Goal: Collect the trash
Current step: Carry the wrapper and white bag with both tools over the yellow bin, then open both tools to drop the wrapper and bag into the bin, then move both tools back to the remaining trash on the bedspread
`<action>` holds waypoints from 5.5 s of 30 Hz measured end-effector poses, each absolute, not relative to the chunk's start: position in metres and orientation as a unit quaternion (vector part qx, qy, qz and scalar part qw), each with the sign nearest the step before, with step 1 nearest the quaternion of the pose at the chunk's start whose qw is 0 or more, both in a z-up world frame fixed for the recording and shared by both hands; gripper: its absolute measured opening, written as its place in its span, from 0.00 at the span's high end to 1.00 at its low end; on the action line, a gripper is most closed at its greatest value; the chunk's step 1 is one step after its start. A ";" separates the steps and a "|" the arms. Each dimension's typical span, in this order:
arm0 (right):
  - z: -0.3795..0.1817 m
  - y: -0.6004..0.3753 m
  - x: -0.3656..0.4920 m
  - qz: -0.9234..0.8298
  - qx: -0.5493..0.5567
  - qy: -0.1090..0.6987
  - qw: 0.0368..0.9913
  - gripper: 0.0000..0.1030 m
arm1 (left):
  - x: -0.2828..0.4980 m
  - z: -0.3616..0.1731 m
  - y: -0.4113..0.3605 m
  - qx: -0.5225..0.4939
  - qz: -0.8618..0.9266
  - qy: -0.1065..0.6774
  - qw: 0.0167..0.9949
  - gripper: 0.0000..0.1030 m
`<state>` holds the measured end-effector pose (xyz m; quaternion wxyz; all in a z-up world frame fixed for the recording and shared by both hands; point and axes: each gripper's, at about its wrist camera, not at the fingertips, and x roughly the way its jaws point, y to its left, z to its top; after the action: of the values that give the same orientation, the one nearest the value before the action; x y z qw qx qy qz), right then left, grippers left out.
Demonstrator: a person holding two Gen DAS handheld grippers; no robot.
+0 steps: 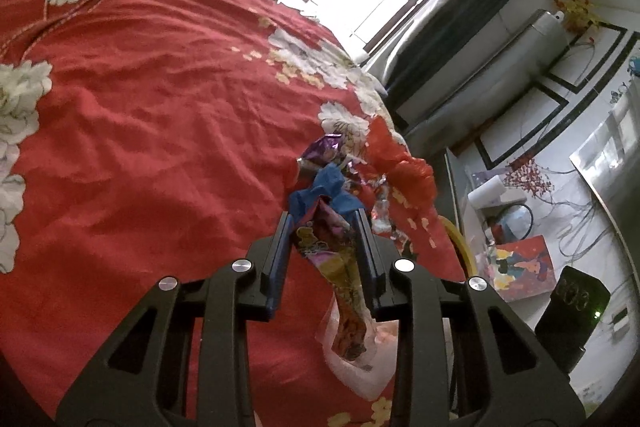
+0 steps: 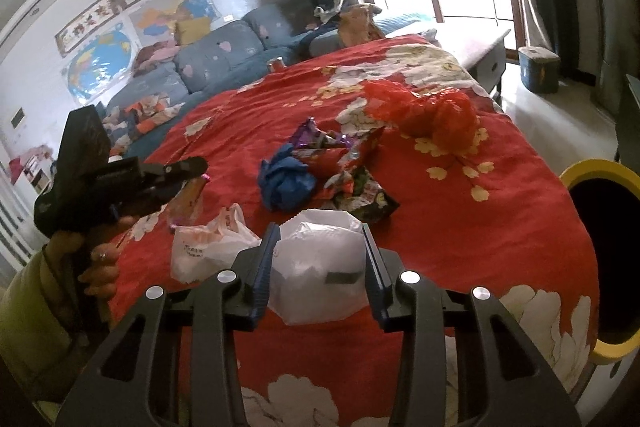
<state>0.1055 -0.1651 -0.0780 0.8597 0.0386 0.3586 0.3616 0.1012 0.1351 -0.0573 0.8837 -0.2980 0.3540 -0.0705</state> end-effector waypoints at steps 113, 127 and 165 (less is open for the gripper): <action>-0.115 -0.469 0.163 -0.006 0.224 0.300 0.927 0.64 | 0.209 -0.063 -0.235 -0.016 -0.288 0.383 0.877 0.77; -0.129 -0.480 0.165 -0.050 0.223 0.312 0.922 0.43 | 0.227 -0.079 -0.242 -0.025 -0.290 0.395 0.871 0.47; -0.052 -0.386 0.136 0.039 0.144 0.252 0.956 0.25 | 0.157 -0.006 -0.135 -0.064 -0.188 0.289 0.937 0.11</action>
<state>0.1356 -0.3861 -0.0519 0.9562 0.1438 0.2520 0.0393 0.1567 -0.1349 -0.0056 0.9366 -0.0640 0.2890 -0.1876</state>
